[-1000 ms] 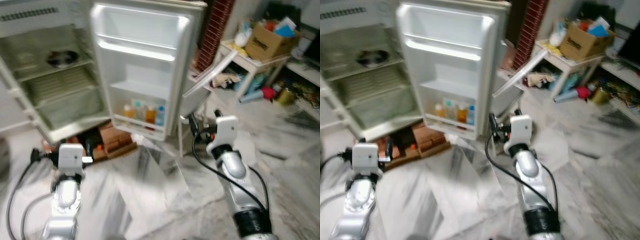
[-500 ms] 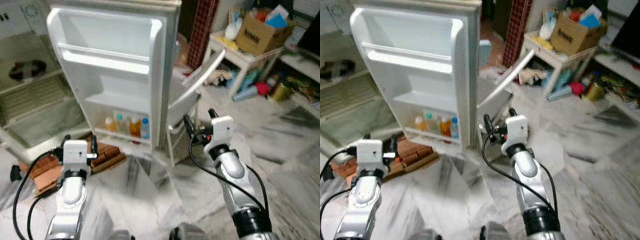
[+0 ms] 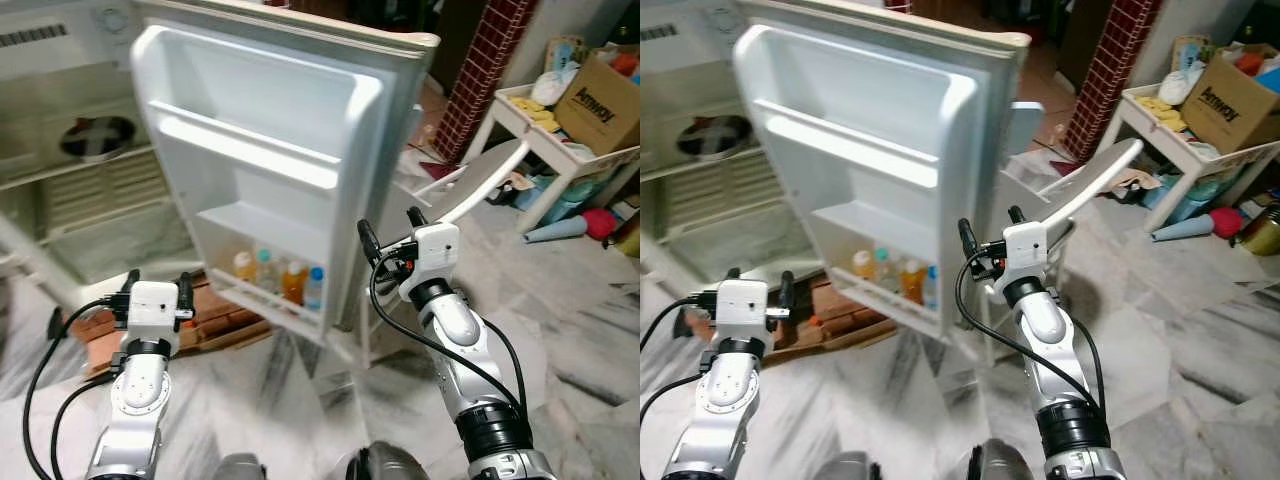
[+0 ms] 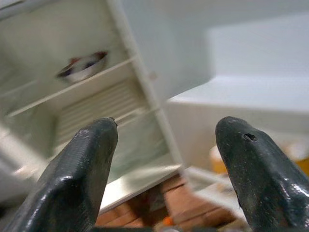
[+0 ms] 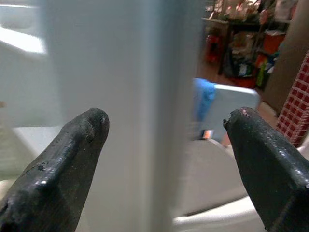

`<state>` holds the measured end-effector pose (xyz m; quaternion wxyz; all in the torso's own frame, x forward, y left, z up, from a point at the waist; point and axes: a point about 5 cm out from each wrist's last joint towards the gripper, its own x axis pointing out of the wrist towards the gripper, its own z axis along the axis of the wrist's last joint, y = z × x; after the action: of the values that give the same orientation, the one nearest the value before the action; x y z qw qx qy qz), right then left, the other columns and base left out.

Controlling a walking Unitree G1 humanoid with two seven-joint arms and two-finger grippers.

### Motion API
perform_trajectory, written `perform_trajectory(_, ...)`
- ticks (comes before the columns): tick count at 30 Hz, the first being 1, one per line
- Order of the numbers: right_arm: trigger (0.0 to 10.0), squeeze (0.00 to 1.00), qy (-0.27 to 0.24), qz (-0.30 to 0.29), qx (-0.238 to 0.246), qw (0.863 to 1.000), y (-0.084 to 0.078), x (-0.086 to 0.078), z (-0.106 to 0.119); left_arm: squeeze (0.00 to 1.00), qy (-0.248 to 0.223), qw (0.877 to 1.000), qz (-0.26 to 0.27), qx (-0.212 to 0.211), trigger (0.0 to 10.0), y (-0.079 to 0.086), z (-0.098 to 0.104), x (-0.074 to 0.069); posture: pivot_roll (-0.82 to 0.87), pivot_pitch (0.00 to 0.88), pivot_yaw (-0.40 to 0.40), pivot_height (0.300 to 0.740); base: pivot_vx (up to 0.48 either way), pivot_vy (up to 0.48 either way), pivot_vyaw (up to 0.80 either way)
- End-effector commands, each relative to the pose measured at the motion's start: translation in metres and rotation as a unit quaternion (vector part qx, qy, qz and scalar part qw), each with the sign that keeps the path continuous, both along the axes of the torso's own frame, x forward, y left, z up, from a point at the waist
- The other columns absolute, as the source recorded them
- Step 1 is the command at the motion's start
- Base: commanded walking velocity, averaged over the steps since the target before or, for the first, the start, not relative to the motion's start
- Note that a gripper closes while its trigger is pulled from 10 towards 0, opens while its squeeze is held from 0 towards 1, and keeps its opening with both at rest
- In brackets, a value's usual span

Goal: Restocking fridge

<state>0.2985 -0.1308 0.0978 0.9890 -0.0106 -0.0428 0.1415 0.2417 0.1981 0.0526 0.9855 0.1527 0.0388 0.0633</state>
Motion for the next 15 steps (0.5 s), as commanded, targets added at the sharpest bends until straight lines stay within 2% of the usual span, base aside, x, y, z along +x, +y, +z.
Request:
perform_trajectory(1,10.0,0.00,0.001,-0.011,-0.004,1.000,-0.0064,0.0005,-0.0016,0.00,0.014,1.000,-0.012,0.010,10.0,-0.0063,-0.0048,-0.0015,0.07,0.054,-0.008,0.740,0.000,-0.450,0.00)
perform_trajectory(11,10.0,0.00,0.016,0.013,0.001,1.000,-0.0031,0.0003,-0.0059,0.00,0.018,1.000,-0.008,0.008,10.0,-0.0060,-0.0062,-0.0009,0.08,0.051,-0.012,0.740,0.000,-0.471,0.00)
perform_trajectory(13,10.0,0.00,0.013,0.025,-0.005,1.000,-0.0034,0.0026,-0.0053,0.00,0.012,1.000,-0.005,-0.003,10.0,-0.0061,-0.0055,-0.0010,0.08,0.050,-0.016,0.740,0.000,-0.480,0.00)
perform_trajectory(15,10.0,0.00,0.008,0.027,-0.009,1.000,-0.0051,0.0041,-0.0038,0.00,0.008,1.000,-0.002,-0.007,10.0,-0.0054,-0.0045,-0.0012,0.09,0.051,-0.018,0.740,0.000,-0.240,0.65)
